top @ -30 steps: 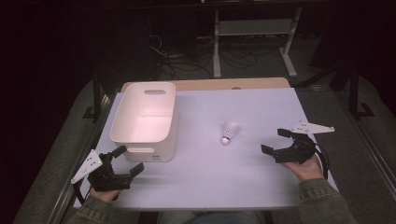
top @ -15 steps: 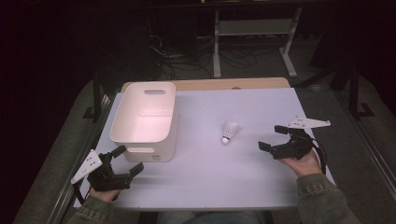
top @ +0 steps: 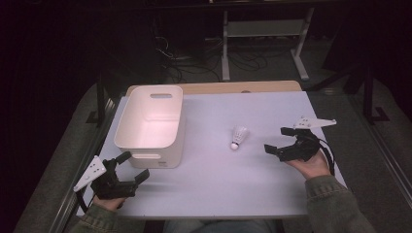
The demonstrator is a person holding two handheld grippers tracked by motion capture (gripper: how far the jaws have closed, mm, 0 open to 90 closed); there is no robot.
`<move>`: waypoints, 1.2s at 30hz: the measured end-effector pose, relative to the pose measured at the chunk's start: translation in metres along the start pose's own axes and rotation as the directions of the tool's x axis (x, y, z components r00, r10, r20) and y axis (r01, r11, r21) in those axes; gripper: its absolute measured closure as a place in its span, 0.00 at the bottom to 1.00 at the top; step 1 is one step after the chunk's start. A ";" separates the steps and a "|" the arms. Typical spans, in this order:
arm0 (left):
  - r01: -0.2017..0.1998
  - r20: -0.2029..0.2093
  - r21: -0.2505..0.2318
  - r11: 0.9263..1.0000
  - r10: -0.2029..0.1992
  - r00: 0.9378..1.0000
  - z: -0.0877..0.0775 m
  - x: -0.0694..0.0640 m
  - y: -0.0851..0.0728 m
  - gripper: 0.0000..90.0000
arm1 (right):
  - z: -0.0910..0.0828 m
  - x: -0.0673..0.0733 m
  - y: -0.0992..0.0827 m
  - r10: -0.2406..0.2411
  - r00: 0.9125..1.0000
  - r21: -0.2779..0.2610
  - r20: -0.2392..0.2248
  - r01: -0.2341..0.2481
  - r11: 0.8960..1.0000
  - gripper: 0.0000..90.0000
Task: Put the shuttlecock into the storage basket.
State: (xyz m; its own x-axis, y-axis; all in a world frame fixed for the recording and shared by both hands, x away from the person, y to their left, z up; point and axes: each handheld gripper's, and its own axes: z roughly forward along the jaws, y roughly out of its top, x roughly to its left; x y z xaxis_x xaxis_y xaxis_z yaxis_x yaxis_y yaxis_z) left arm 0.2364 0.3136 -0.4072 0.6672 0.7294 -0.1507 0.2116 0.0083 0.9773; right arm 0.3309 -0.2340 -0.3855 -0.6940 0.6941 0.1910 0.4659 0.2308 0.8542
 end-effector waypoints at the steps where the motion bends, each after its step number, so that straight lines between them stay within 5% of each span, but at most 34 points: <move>1: -0.002 0.000 0.000 1.000 0.002 1.000 0.000 0.000 0.000 0.00 | 0.001 0.000 0.001 -0.001 1.000 0.000 0.002 0.001 1.000 0.00; 36: 0.006 -0.007 -0.007 1.000 -0.006 1.000 -0.001 -0.001 0.000 0.00 | 0.034 -0.003 0.021 -0.011 0.999 0.046 -0.035 0.013 0.999 0.00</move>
State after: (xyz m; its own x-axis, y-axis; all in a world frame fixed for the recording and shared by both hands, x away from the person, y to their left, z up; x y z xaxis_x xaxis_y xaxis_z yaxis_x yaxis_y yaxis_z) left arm 0.2348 0.3139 -0.4067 0.6611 0.7340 -0.1554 0.2106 0.0172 0.9774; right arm 0.3610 -0.2081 -0.3848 -0.7179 0.6673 0.1984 0.4817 0.2703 0.8336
